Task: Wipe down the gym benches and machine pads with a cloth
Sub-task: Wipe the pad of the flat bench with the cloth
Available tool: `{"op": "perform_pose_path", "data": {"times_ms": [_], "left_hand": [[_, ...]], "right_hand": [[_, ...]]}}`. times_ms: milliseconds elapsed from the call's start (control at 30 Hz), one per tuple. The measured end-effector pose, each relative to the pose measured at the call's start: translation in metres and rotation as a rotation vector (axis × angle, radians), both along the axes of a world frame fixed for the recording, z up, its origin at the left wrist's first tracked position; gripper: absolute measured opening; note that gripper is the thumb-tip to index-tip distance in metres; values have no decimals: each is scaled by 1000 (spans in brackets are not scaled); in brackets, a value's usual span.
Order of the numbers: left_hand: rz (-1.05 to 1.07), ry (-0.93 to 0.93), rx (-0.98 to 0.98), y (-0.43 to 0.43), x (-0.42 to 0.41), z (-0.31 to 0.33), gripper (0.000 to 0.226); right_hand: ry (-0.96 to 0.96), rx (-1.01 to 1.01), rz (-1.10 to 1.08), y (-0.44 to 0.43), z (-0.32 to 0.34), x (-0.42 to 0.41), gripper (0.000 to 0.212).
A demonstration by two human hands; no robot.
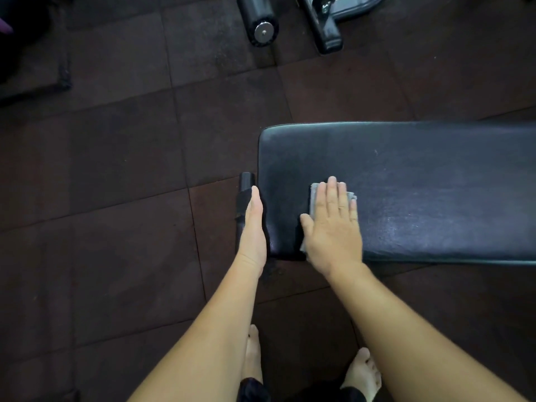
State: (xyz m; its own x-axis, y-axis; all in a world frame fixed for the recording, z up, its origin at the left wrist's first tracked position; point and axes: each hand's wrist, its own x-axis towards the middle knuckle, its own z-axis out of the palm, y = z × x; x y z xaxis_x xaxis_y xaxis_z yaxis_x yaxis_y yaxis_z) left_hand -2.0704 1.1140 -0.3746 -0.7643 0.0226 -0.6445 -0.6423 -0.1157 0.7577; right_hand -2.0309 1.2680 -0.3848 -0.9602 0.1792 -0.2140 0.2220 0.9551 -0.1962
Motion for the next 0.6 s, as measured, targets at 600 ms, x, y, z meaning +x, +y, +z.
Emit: {"op": "perform_pose_path", "data": {"times_ms": [600], "left_hand": [[-532,15,-465,-32,-6,28,97]], "right_hand": [[-136,-14,349,-4,56,-24,79]]}}
